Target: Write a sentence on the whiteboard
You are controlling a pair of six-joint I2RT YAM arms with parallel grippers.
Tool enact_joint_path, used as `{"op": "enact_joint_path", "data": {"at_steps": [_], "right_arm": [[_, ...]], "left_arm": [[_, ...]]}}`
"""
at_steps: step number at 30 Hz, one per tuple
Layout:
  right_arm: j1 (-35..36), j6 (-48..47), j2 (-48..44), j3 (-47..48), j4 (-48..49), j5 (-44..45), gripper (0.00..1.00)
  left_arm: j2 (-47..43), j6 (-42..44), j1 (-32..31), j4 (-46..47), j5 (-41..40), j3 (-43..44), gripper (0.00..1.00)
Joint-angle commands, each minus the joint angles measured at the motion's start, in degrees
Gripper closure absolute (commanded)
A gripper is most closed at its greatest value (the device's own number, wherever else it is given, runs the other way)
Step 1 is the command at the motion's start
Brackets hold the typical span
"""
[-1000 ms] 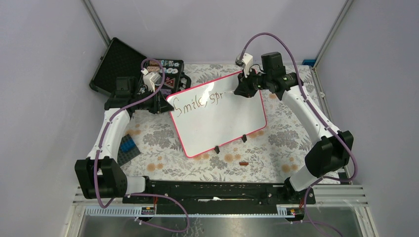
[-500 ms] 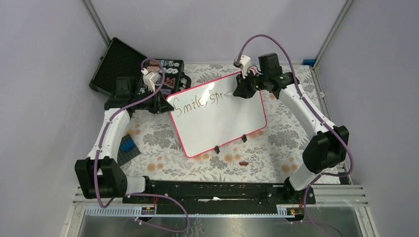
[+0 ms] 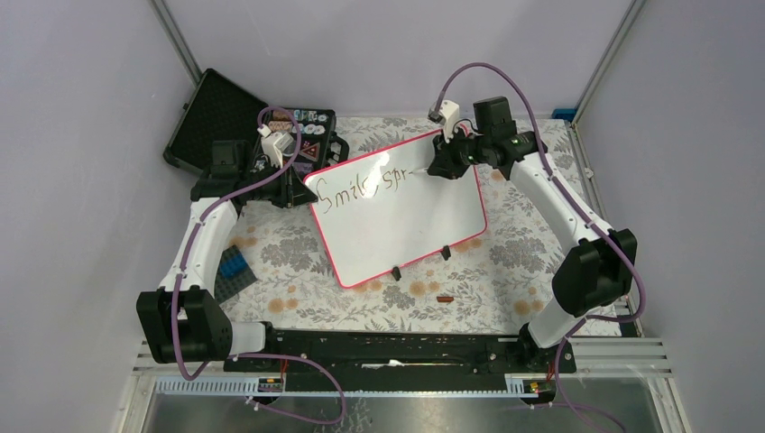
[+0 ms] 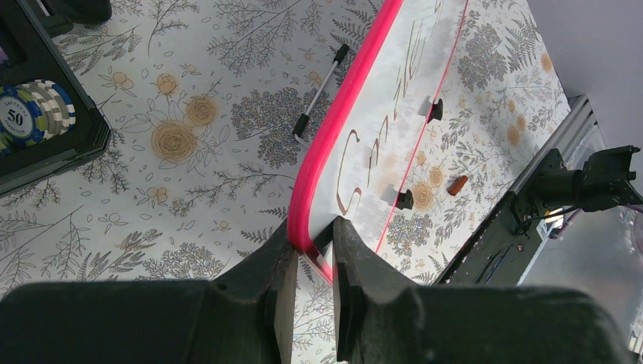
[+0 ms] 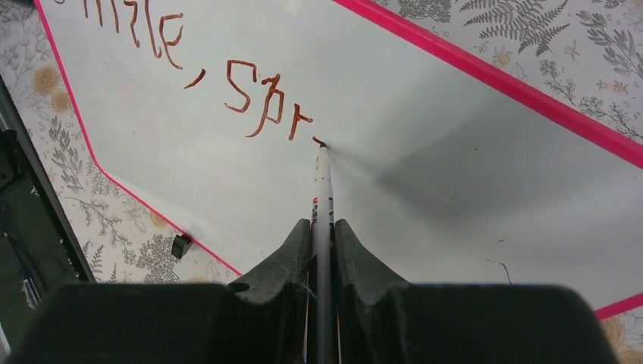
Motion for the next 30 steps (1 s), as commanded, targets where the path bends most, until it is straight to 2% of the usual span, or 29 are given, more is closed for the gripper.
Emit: {"op": "enact_joint_path", "data": {"at_steps": [1,14,30], "right_arm": [[-1.64,-1.22,-0.31,2.08,-0.24,1.82,1.0],[-1.76,0.09,1.02,4.64,-0.26,-0.23,1.0],[0.55,-0.16,1.21,3.55,-0.42,-0.25,1.0]], "left_arm": [[-0.93,3.2,-0.52,3.0,-3.69,0.44,1.0],[-0.67,3.2,-0.46,3.01,-3.51,0.6,1.0],[-0.71,3.2,-0.54,2.98,-3.58,0.6,1.0]]}}
